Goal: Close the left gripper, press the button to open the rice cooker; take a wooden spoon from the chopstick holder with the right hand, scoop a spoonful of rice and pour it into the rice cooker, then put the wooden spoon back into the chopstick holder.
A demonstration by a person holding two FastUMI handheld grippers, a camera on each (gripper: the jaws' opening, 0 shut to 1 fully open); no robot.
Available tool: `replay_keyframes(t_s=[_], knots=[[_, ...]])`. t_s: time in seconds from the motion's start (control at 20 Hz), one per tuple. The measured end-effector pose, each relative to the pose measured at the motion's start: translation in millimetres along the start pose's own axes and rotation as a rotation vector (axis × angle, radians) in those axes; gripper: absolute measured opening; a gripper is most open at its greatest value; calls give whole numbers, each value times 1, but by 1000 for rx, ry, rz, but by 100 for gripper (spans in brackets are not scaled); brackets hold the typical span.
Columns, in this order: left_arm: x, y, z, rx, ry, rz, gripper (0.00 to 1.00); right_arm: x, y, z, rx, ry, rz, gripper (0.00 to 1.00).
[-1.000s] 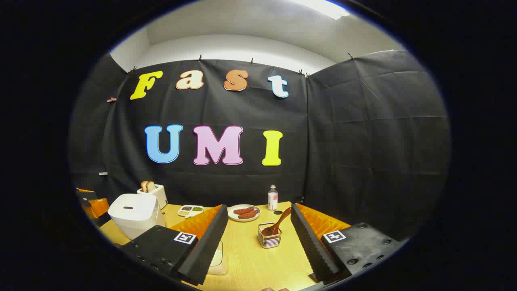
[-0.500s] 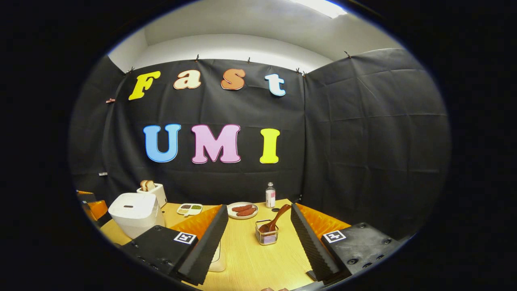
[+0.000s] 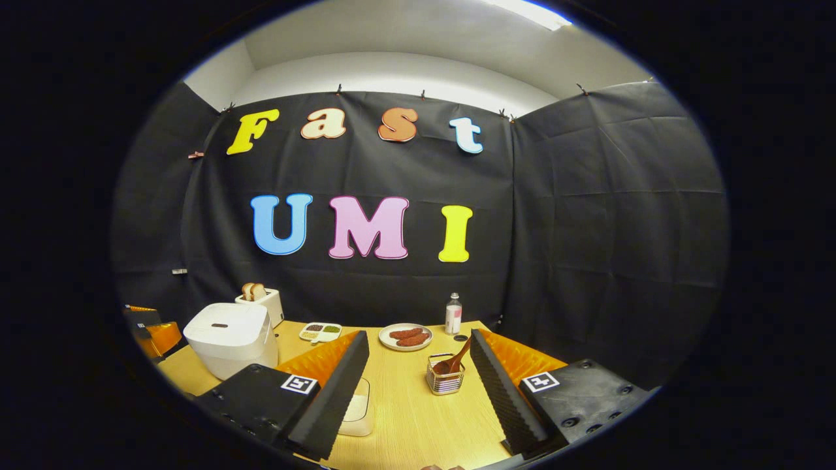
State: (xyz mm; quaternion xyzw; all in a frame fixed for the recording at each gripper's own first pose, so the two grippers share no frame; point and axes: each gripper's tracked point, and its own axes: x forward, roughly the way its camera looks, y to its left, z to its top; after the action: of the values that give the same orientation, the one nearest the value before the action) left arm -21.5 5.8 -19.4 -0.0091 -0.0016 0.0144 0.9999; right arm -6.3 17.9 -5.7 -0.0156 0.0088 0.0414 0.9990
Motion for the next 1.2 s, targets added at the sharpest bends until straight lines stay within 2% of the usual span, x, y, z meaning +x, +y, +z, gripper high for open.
replay_keyframes(t_s=[0.35,0.45,0.75,0.85,0.9,1.0,1.2], knots=[[23,17,10,-72,7,-15,93,25,18,0,-9,20,50,98],[37,29,11,-96,20,10,84,36,18,-1,-27,21,65,98],[77,71,41,-87,31,92,39,61,23,-10,-1,23,104,98],[94,85,47,-118,41,114,30,69,18,-16,-18,34,107,98],[104,90,44,-131,66,118,21,73,14,-18,-19,38,105,98],[124,106,35,-134,128,148,9,79,7,-22,-17,50,98,98],[169,108,12,-134,260,100,7,86,-12,-26,-12,71,71,98]])
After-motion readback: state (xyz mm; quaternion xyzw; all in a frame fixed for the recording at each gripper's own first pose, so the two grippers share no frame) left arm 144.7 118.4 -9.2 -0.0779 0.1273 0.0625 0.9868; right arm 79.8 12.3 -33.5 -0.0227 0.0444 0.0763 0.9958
